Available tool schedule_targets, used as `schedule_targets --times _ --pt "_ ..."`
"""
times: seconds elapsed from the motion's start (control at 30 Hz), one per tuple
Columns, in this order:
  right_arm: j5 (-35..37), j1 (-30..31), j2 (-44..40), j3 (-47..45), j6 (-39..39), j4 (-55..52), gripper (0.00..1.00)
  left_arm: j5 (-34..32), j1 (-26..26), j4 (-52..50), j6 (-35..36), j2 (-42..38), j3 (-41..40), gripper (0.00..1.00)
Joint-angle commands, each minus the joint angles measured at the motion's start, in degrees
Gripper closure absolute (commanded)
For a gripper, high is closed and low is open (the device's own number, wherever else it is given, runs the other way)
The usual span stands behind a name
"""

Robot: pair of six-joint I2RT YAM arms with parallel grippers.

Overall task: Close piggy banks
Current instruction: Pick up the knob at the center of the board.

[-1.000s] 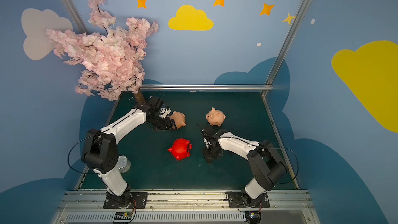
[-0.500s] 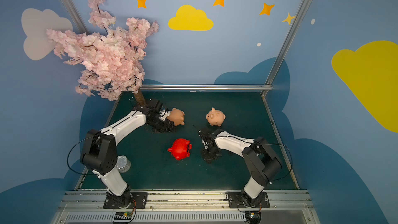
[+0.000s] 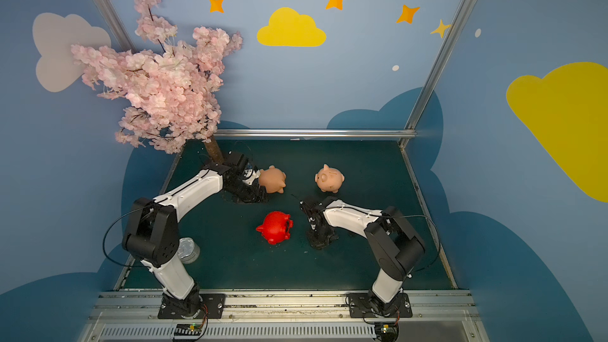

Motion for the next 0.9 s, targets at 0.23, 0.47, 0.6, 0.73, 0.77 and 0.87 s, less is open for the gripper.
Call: schedule_targets --times 0.23,0.47,0.6,0.73,0.77,0.87 --pt "2.1 1.1 2.6 2.4 0.3 -2.5 0.85 1.1 0.2 0.5 0.5 -0.2 -0.8 0.17" --pt "2.0 1.1 4.0 2.5 0.5 -1.9 0.86 1.4 0.2 0.8 0.5 -0.1 -1.3 0.18" --pt "1.9 1.2 4.6 2.1 0.4 -1.4 0.90 1.6 0.2 0.9 0.3 -0.1 -1.5 0.18" --pt "1.6 1.2 5.0 1.9 0.3 -0.9 0.96 1.9 0.2 0.9 0.2 0.1 -1.5 0.18" --pt "1.5 1.2 4.9 1.8 0.3 -0.7 0.97 2.0 0.2 0.9 0.3 0.1 -1.5 0.18" --pt "1.4 1.2 4.6 1.4 0.2 -0.4 1.00 1.9 0.2 0.8 0.3 -0.1 -1.8 0.18"
